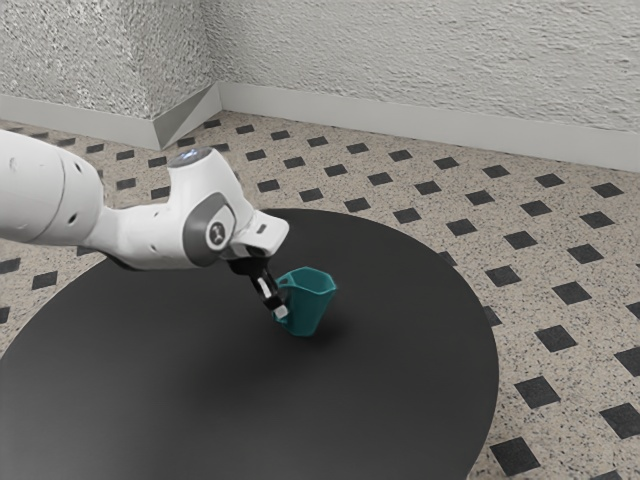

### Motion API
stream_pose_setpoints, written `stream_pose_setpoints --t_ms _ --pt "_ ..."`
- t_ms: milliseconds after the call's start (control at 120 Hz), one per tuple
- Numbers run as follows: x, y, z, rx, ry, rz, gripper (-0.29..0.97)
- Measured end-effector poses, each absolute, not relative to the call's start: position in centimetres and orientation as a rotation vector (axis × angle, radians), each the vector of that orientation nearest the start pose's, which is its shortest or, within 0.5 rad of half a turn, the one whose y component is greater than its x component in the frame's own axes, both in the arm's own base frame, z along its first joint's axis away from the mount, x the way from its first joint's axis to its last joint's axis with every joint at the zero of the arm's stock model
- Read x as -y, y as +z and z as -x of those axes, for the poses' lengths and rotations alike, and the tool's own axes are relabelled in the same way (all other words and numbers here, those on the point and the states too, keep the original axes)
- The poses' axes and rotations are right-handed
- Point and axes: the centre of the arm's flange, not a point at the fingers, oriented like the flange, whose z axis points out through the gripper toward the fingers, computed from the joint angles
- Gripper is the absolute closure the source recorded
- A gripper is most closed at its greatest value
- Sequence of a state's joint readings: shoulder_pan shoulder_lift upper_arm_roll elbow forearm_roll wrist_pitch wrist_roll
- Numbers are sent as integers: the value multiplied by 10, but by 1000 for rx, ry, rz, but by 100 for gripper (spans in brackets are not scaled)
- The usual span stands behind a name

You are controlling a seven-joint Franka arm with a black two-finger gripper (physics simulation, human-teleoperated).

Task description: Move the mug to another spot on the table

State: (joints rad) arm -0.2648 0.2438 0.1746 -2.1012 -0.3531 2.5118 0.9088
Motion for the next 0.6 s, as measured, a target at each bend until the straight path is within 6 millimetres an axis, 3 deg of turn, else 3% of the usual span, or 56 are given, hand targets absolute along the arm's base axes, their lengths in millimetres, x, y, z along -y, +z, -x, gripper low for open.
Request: stream_pose_setpoints --t_ms 275,600 --pt "48 324 -553 -1151 -422 2995 66" --pt "23 322 -518 -1051 -572 2923 66"
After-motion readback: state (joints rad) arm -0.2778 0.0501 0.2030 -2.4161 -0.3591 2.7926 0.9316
